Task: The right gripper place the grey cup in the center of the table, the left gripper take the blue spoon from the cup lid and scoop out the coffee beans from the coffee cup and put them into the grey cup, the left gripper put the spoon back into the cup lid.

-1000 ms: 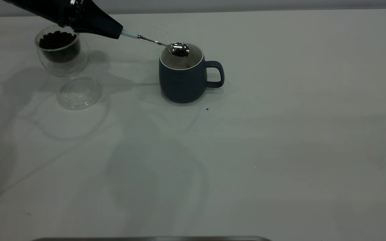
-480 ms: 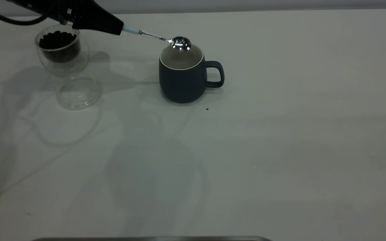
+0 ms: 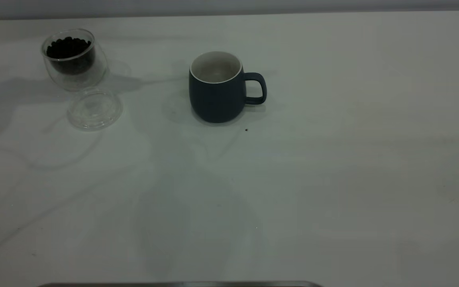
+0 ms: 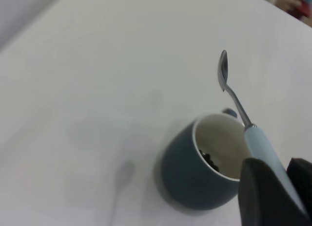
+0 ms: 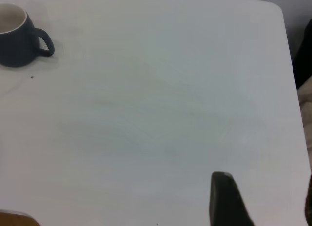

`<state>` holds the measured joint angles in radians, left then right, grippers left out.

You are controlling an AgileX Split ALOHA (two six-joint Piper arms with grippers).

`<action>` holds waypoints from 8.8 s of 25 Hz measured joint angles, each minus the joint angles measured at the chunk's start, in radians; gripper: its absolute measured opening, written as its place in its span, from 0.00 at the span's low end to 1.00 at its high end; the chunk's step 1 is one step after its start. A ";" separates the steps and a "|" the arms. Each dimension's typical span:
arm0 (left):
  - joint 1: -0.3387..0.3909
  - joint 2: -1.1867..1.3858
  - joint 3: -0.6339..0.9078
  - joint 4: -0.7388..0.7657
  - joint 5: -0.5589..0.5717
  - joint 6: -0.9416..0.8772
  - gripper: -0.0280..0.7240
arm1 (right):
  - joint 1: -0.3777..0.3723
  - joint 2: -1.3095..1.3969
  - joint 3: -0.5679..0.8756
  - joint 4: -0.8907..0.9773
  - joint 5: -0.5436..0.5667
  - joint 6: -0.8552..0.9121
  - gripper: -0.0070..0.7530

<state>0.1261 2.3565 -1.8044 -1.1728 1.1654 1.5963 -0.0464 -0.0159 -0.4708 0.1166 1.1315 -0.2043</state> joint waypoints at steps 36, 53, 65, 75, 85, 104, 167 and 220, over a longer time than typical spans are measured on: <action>0.299 0.006 0.210 0.293 0.000 -0.424 0.22 | 0.000 0.000 0.000 0.000 0.000 0.000 0.48; 0.299 0.142 0.210 0.186 -0.023 -0.418 0.22 | 0.000 0.000 0.000 0.000 0.000 0.000 0.48; 0.318 0.145 0.210 0.222 -0.056 -0.418 0.22 | 0.000 0.000 0.000 0.000 0.000 0.000 0.48; 0.318 0.196 0.210 0.203 -0.069 -0.418 0.22 | 0.000 0.000 0.000 0.000 0.000 0.000 0.48; 0.318 0.218 0.210 0.182 -0.083 -0.418 0.22 | 0.000 0.000 0.000 0.000 0.000 0.000 0.48; 0.318 0.234 0.210 0.130 -0.110 -0.496 0.59 | 0.000 0.000 0.000 0.000 0.000 0.000 0.48; -0.388 -1.008 0.204 1.205 0.000 -1.614 0.68 | 0.000 0.000 0.000 0.000 0.000 0.000 0.48; -0.113 -2.374 1.317 1.110 -0.031 -1.596 0.68 | 0.000 0.000 0.000 0.000 0.000 -0.001 0.48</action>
<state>0.0132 -0.0176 -0.4877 -0.0629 1.1341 0.0000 -0.0464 -0.0159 -0.4708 0.1171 1.1315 -0.2049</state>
